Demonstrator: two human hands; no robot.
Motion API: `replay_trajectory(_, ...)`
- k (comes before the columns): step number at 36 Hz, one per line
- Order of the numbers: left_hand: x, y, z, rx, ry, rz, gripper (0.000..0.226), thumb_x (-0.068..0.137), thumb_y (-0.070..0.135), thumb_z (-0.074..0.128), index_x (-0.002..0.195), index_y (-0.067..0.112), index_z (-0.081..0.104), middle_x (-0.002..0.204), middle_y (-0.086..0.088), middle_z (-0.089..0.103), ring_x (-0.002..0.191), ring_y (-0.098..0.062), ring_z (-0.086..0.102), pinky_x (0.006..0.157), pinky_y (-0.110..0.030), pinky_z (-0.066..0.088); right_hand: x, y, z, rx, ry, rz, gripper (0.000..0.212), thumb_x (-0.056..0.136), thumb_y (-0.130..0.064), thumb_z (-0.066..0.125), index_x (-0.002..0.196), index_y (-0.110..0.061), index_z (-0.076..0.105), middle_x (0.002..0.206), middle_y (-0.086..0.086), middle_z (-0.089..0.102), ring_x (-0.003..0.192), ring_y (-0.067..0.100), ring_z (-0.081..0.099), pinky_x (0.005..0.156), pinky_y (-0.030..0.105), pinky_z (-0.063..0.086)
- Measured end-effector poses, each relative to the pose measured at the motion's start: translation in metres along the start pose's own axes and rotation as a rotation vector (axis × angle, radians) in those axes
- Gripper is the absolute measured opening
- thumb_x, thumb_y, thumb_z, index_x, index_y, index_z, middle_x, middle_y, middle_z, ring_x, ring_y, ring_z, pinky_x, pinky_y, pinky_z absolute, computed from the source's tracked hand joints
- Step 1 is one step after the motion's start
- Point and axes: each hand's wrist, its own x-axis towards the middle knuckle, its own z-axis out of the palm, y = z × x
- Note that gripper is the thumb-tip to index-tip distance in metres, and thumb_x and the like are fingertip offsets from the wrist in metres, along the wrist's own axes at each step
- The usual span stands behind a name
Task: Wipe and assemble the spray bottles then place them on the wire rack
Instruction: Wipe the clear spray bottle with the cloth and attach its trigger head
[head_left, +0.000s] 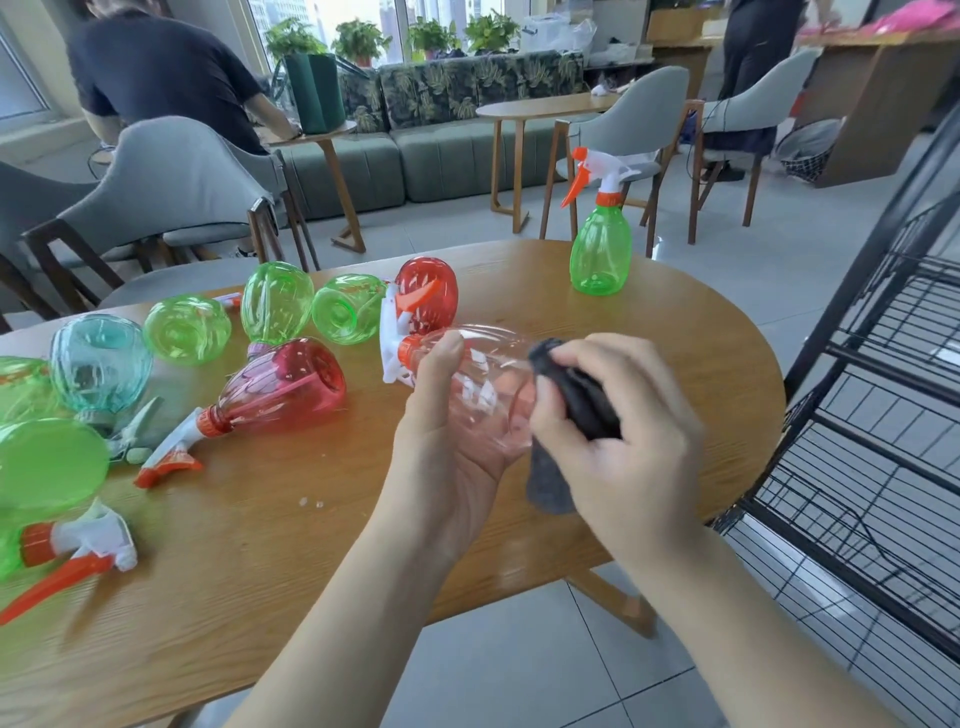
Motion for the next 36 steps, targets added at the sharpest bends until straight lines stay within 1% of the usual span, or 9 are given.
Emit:
replay_trajectory(4,0.000,0.001,-0.007,0.173,0.074,0.000,0.072,0.089,0.038,0.073,0.144,0.000,0.045,0.126,-0.022,0.068,0.106,-0.033,0.071,0.082,-0.047,0.060,0.005,0.021,-0.007,0.015,0.018,0.112,0.011,0.093,-0.007,0.070,0.102,-0.001,0.072,0.101,0.008,0.067,0.094,0.012,0.064,0.088,0.016,0.048)
replay_trajectory(7,-0.002,0.004,-0.014,0.388,0.136,0.022,0.068,0.077,0.035,0.080,0.135,0.021,0.047,0.114,-0.010,0.074,0.093,-0.031,0.077,0.076,-0.050,0.063,0.013,0.021,-0.010,0.206,0.062,0.345,0.011,0.094,-0.023,0.069,0.105,-0.027,0.069,0.101,-0.003,0.071,0.093,0.012,0.069,0.082,0.021,0.052)
replay_trajectory(10,-0.005,0.007,-0.024,0.715,0.161,0.118,0.071,0.075,0.039,0.089,0.135,0.037,0.050,0.113,-0.003,0.073,0.086,-0.024,0.078,0.073,-0.044,0.064,0.022,0.017,-0.010,0.324,0.058,0.486,0.015,0.094,-0.026,0.071,0.106,-0.036,0.069,0.100,-0.006,0.075,0.092,0.011,0.072,0.079,0.020,0.053)
replay_trajectory(12,-0.006,0.008,-0.034,0.941,0.149,0.210,0.070,0.072,0.048,0.089,0.131,0.051,0.052,0.105,0.010,0.075,0.086,-0.020,0.076,0.077,-0.043,0.064,0.026,0.016,-0.008,0.328,0.037,0.481,0.018,0.095,-0.025,0.070,0.108,-0.037,0.069,0.103,-0.004,0.076,0.096,0.013,0.072,0.080,0.023,0.055)
replay_trajectory(16,-0.011,0.003,-0.039,1.183,0.105,0.297,0.068,0.075,0.043,0.090,0.124,0.061,0.046,0.102,0.050,0.060,0.092,0.002,0.068,0.082,-0.022,0.058,0.031,0.017,0.000,0.252,-0.030,0.340,0.019,0.099,-0.023,0.066,0.117,-0.027,0.069,0.114,-0.002,0.071,0.108,0.019,0.069,0.092,0.037,0.057)
replay_trajectory(21,-0.014,-0.007,-0.041,1.294,0.104,0.382,0.077,0.069,0.049,0.082,0.136,0.054,0.046,0.114,0.028,0.064,0.106,-0.002,0.064,0.091,-0.036,0.057,0.035,0.023,0.009,0.037,-0.036,0.174,0.022,0.100,-0.014,0.065,0.119,-0.006,0.072,0.113,0.005,0.067,0.107,0.015,0.064,0.093,0.023,0.053)
replay_trajectory(26,-0.018,-0.013,-0.036,1.427,0.075,0.436,0.081,0.068,0.050,0.078,0.141,0.053,0.042,0.118,0.022,0.059,0.108,0.018,0.051,0.087,-0.002,0.037,0.033,0.026,0.015,-0.016,-0.008,0.251,0.023,0.100,-0.015,0.066,0.120,-0.005,0.073,0.114,0.008,0.068,0.107,0.006,0.061,0.094,0.010,0.045)
replay_trajectory(29,-0.018,-0.016,-0.035,1.466,0.085,0.446,0.082,0.068,0.047,0.077,0.142,0.049,0.043,0.115,0.019,0.061,0.107,0.009,0.054,0.083,0.000,0.037,0.031,0.019,0.021,-0.001,-0.021,0.242,0.021,0.099,-0.014,0.068,0.117,-0.005,0.075,0.112,0.007,0.068,0.104,0.007,0.062,0.091,0.013,0.048)
replay_trajectory(36,-0.019,-0.017,-0.035,1.479,0.076,0.460,0.084,0.070,0.047,0.078,0.145,0.048,0.042,0.123,0.018,0.062,0.114,0.001,0.058,0.089,-0.016,0.047,0.027,0.004,0.029,0.029,-0.118,0.085,0.020,0.096,-0.009,0.070,0.115,-0.005,0.075,0.108,0.011,0.066,0.100,0.017,0.064,0.091,0.022,0.052)
